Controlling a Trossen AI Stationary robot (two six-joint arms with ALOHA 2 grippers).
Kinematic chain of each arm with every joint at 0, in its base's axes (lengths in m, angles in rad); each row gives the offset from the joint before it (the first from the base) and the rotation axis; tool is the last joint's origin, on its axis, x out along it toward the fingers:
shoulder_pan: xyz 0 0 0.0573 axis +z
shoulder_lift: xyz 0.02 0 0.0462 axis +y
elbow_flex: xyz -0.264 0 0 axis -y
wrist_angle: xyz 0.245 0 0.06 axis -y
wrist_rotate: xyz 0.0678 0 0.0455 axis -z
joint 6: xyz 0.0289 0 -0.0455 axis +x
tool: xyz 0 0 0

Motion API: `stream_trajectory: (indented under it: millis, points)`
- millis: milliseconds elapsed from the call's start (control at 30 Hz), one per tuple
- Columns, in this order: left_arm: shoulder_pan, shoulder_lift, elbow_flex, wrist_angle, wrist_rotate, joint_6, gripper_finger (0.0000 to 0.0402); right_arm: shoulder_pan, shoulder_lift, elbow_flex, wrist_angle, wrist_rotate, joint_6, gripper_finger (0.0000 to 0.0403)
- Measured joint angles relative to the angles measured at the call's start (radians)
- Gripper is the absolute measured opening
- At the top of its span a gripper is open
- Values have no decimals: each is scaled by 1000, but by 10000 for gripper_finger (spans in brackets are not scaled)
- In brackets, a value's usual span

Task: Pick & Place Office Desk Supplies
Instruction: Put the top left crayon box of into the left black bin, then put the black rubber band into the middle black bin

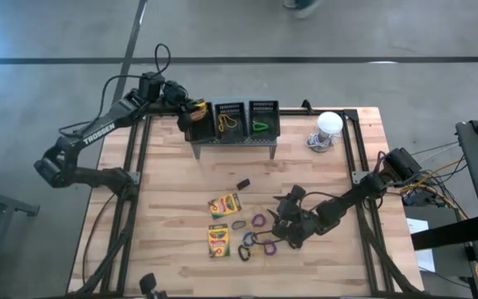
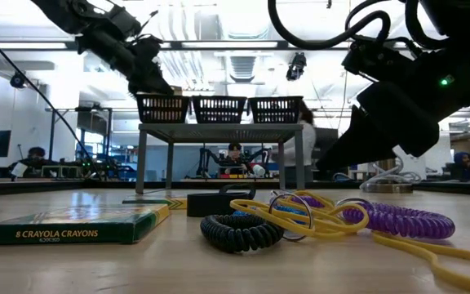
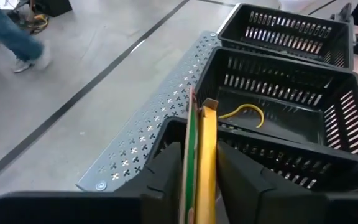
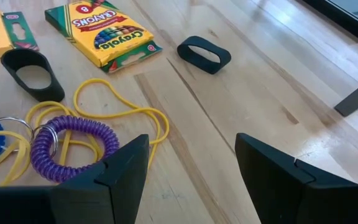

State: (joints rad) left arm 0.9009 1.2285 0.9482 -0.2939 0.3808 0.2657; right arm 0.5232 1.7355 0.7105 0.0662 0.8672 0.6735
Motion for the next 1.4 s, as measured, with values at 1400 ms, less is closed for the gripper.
stream_trajectory:
  millis: [1400]
  points:
    - [-421, -94, 454, -593, -655, -27, 119, 0, 0, 0, 0, 24, 8, 237]
